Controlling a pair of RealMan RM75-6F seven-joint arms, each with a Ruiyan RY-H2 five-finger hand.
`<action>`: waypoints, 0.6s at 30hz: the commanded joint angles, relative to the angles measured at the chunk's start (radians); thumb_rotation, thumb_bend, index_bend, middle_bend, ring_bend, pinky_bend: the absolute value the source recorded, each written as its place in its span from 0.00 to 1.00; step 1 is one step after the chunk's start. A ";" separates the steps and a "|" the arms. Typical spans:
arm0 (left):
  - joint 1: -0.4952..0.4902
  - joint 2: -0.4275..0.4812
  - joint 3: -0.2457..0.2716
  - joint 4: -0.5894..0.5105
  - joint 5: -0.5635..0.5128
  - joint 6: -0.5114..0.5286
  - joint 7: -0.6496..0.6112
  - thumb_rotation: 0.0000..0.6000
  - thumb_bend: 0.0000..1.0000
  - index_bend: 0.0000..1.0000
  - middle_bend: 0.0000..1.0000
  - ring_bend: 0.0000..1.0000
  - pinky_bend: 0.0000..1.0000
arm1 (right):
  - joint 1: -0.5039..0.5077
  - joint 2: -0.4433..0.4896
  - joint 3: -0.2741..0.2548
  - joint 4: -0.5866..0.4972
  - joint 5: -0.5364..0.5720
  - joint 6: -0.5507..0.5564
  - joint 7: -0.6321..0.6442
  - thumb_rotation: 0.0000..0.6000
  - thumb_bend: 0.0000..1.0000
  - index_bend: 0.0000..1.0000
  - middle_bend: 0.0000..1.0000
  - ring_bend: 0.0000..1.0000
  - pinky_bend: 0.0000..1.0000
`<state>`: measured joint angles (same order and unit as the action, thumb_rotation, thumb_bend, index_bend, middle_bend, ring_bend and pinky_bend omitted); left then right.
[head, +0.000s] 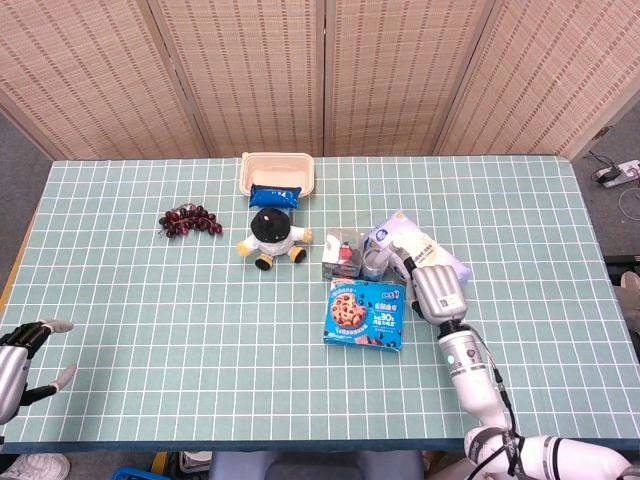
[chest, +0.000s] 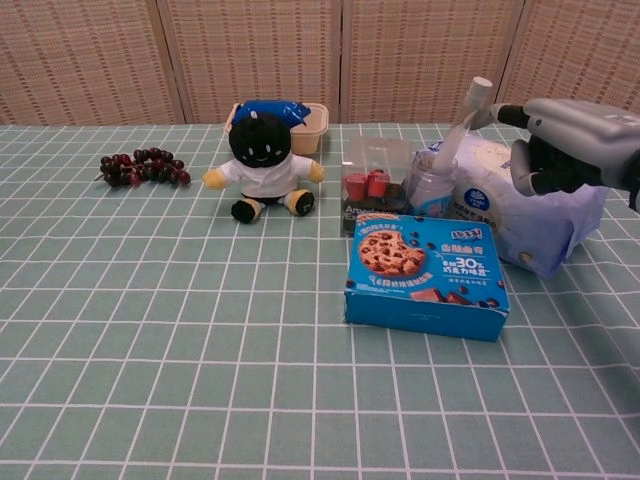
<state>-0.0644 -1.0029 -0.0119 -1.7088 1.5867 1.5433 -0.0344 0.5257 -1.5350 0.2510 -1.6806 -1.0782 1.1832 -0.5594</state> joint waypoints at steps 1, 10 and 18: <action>0.001 0.001 0.000 0.000 0.001 0.001 0.000 1.00 0.24 0.40 0.35 0.32 0.44 | 0.006 -0.006 -0.001 0.003 0.004 -0.001 0.004 1.00 1.00 0.12 1.00 1.00 1.00; 0.001 0.003 0.001 -0.002 0.004 0.002 -0.003 1.00 0.24 0.40 0.35 0.32 0.44 | 0.027 -0.028 -0.011 0.021 0.000 -0.005 0.024 1.00 1.00 0.12 1.00 1.00 1.00; 0.002 0.004 0.004 -0.004 0.011 0.004 0.000 1.00 0.24 0.40 0.35 0.32 0.44 | 0.037 -0.038 -0.017 0.027 -0.011 0.003 0.040 1.00 1.00 0.12 1.00 1.00 1.00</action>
<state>-0.0621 -0.9993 -0.0082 -1.7124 1.5979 1.5472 -0.0339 0.5629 -1.5727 0.2341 -1.6534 -1.0886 1.1863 -0.5198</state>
